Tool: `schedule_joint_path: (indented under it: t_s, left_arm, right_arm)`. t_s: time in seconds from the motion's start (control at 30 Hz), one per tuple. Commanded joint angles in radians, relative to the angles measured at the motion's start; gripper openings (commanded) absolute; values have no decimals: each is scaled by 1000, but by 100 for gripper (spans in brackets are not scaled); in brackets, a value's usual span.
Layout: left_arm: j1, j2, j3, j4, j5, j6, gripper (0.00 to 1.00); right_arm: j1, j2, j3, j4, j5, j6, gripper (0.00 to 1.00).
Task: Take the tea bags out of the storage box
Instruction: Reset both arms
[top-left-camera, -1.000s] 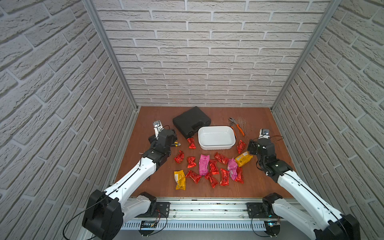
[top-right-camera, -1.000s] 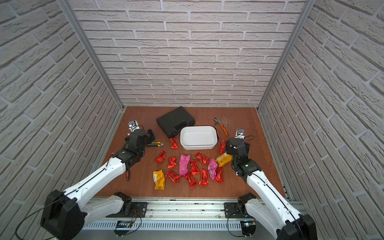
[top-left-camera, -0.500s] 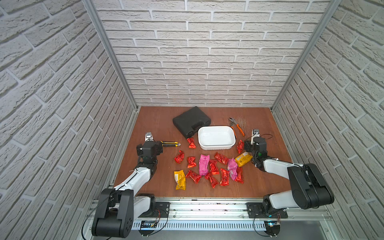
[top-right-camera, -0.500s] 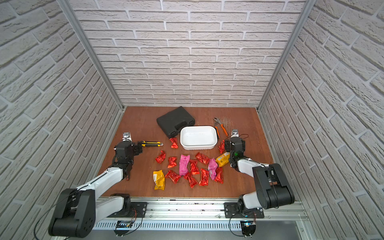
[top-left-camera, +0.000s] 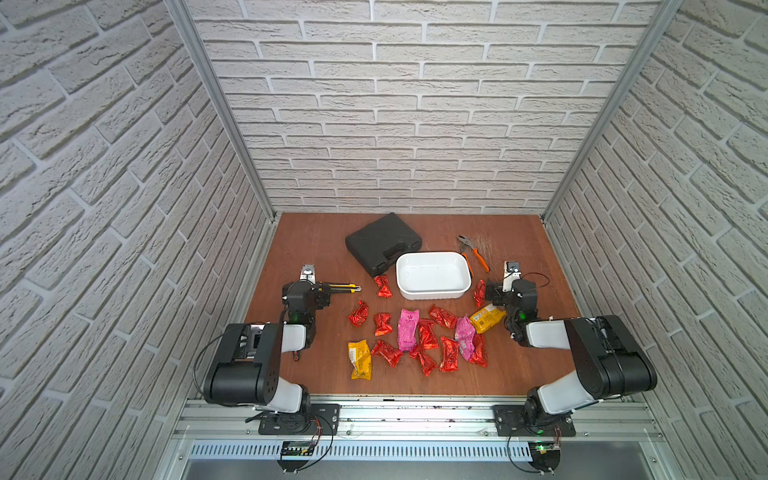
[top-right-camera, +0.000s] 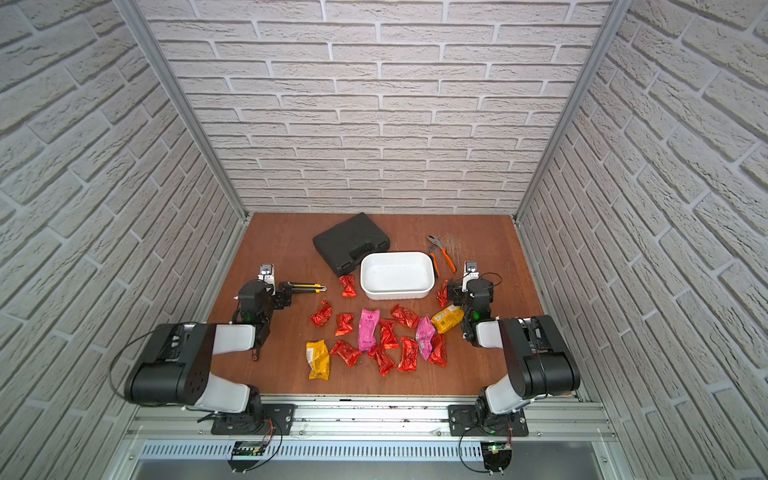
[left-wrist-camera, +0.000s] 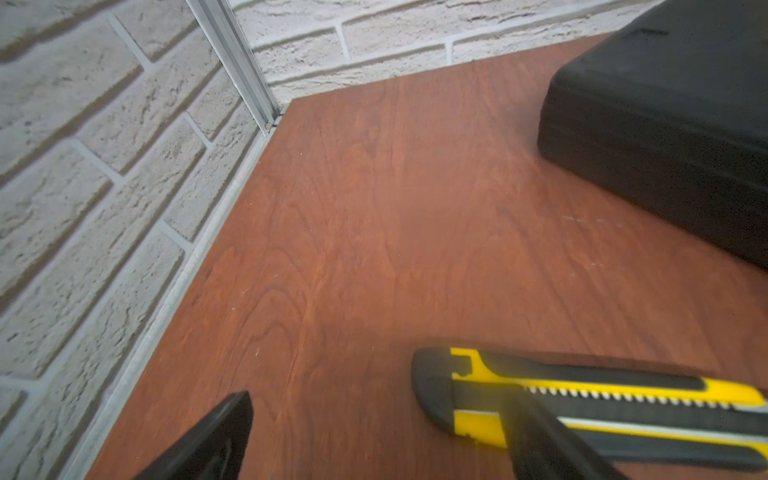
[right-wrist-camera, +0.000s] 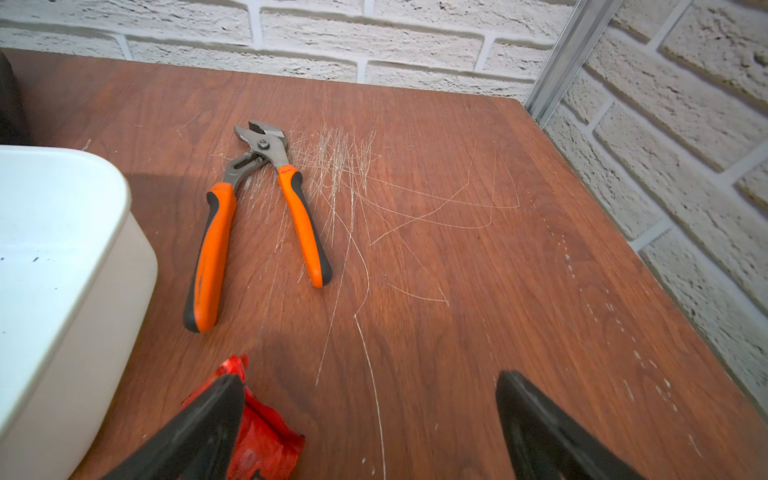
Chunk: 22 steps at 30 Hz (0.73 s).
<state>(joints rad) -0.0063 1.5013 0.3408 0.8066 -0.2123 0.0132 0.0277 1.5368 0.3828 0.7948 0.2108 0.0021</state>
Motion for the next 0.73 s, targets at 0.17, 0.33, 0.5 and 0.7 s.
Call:
schedule_joint_path:
  t_s: [0.17, 0.33, 0.5, 0.7]
  left_arm:
    - [37, 47, 36, 93, -27, -54, 99]
    - [40, 51, 34, 104, -23, -53, 99]
    - [64, 52, 49, 74, 27, -63, 99]
    - [62, 50, 40, 86, 29, -61, 99]
  right_arm:
    - [-6, -19, 13, 46, -13, 1, 99]
    - [-6, -21, 9, 50, -13, 1, 99]
    - [-6, -20, 10, 49, -13, 1, 99]
    - [-6, -20, 9, 49, -13, 1, 99]
